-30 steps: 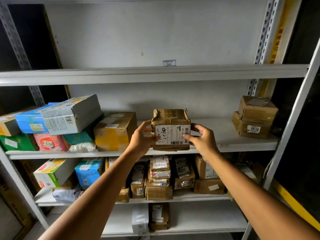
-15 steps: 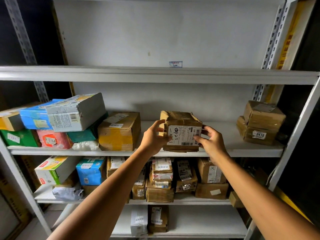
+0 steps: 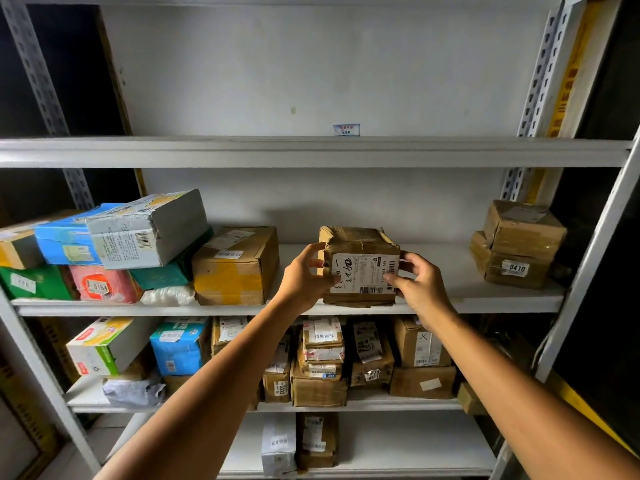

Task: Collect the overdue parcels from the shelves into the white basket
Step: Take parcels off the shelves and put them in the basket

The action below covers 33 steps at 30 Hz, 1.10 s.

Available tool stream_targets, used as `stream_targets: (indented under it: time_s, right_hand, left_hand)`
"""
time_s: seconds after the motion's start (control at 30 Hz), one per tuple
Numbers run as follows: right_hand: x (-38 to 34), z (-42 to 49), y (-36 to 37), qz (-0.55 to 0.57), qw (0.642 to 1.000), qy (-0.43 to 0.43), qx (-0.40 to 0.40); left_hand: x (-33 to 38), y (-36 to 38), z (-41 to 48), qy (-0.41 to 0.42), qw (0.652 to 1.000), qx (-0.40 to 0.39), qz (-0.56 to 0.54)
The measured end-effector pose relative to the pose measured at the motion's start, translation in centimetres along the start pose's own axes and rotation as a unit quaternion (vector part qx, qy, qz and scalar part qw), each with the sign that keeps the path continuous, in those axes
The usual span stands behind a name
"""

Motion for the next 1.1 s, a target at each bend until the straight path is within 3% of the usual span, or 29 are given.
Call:
stream_targets:
  time_s: [0.57,1.1]
  right_hand:
    - [-3.1,-1.3,2.0,-0.091,0.992,-0.085,0.032]
    - [-3.1,-0.8,1.6,-0.081,0.991,-0.101,0.040]
  left_hand:
    - [-2.5,-2.6,-0.2,-0.046,0.991,-0.023,-0.122]
    - [-2.9,-2.1,0.5,-0.032,0.990,-0.013,-0.137]
Point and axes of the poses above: each hand's wrist, its own z-axis towards the middle knuckle, its own y-axis out of the palm, x = y × z, the point moved 8 cm from there along z, towards the middle knuckle, and after that the axes turned 5 degrees about -z, right-handed, at the moved point
